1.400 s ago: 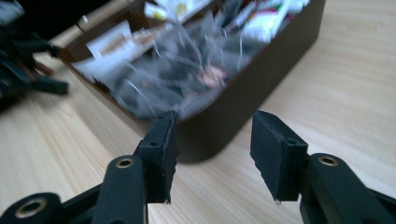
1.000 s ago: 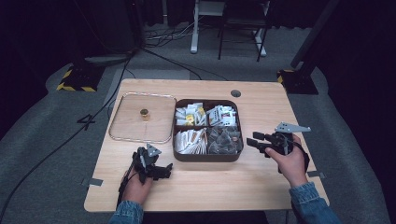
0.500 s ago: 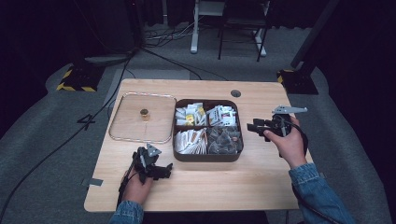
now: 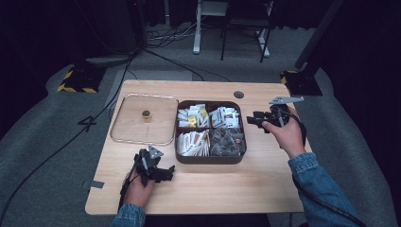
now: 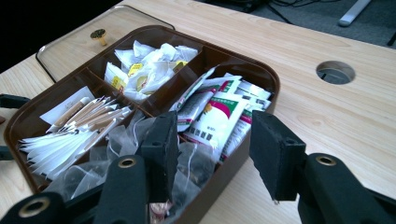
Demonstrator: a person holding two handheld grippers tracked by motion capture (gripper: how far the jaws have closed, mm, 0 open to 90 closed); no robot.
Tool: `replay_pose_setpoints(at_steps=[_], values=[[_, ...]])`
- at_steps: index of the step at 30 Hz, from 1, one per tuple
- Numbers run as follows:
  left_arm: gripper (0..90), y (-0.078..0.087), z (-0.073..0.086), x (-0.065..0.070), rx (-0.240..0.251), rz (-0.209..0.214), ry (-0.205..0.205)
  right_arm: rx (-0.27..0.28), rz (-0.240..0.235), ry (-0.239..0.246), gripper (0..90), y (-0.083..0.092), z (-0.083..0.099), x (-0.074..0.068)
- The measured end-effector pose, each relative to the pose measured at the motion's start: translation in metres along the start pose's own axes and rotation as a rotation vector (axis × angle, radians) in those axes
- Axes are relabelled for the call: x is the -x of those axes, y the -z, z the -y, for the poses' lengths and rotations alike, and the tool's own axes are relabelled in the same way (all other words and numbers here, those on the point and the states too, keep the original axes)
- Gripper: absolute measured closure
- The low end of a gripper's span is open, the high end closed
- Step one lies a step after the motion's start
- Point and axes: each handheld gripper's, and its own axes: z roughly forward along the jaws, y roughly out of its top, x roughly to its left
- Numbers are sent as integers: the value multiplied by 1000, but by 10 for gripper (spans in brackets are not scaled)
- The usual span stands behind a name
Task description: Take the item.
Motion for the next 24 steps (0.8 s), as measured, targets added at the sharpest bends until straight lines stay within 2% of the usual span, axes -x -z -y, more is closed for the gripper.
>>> replay_pose_setpoints(at_steps=[4,7,9,10,12,16,21,24], values=[[0,1,1,0,-2,-7,5,-24,-8,18,535,-17,-11,-2],[0,2,2,1,0,-16,21,-39,-17,9,536,-33,-19,-2],[0,2,3,2,1,-20,23,-46,-19,7,537,-37,-20,-2],[0,2,3,2,1,-22,25,-59,-22,4,539,-47,-24,-2],[0,3,3,2,0,-25,30,-64,-20,6,538,-51,-25,-3],[0,3,3,2,1,-26,29,-98,-8,22,540,-69,-28,-7],[0,2,3,1,1,-18,24,-143,3,18,539,-92,-30,-12],[0,2,3,1,2,-16,22,-153,4,14,540,-97,-30,-13]])
